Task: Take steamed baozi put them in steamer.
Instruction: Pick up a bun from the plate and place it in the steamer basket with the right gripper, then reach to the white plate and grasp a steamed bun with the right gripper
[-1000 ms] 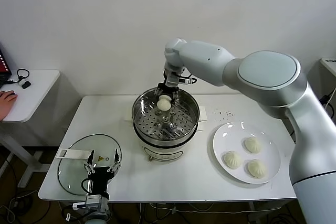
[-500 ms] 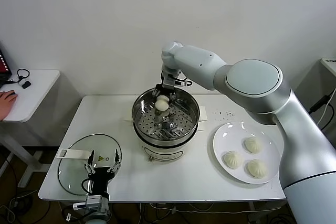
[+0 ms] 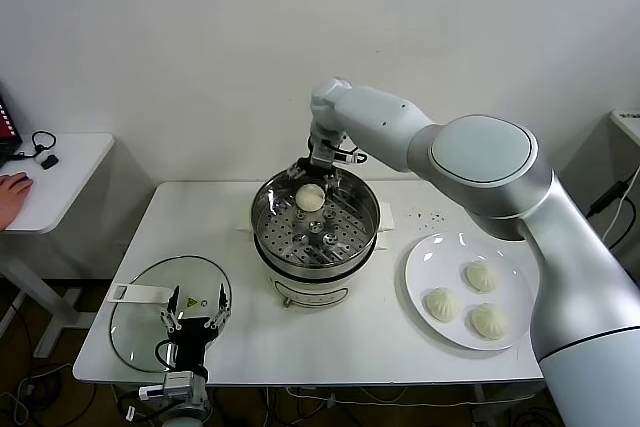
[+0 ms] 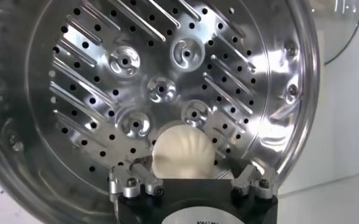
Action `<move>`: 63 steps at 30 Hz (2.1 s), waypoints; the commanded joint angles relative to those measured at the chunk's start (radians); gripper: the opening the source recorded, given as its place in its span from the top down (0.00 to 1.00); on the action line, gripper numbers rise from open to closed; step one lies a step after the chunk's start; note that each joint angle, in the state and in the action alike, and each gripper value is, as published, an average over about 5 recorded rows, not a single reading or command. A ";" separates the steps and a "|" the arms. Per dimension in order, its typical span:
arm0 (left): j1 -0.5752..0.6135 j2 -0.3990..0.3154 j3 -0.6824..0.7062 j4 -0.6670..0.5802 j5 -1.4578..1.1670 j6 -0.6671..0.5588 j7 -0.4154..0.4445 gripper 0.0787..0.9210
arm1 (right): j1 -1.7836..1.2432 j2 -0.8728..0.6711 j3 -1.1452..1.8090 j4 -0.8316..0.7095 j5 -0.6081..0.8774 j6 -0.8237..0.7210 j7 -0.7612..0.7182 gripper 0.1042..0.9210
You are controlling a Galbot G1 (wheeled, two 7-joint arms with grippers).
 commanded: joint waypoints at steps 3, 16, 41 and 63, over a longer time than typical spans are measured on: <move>0.004 -0.049 0.000 -0.010 0.003 0.003 0.001 0.12 | 0.103 -0.041 -0.053 0.093 0.063 0.049 -0.025 0.12; 0.018 -0.049 0.000 -0.033 0.006 0.007 0.002 0.12 | 0.342 -0.218 -0.276 0.404 0.441 -0.031 -0.097 0.12; 0.005 -0.049 0.003 -0.004 0.004 0.006 0.004 0.12 | 0.624 -0.545 -0.598 0.875 0.658 -0.676 -0.091 0.12; 0.004 -0.049 -0.002 0.010 0.000 0.004 0.002 0.12 | 0.486 -0.745 -0.574 1.089 0.735 -1.145 0.116 0.12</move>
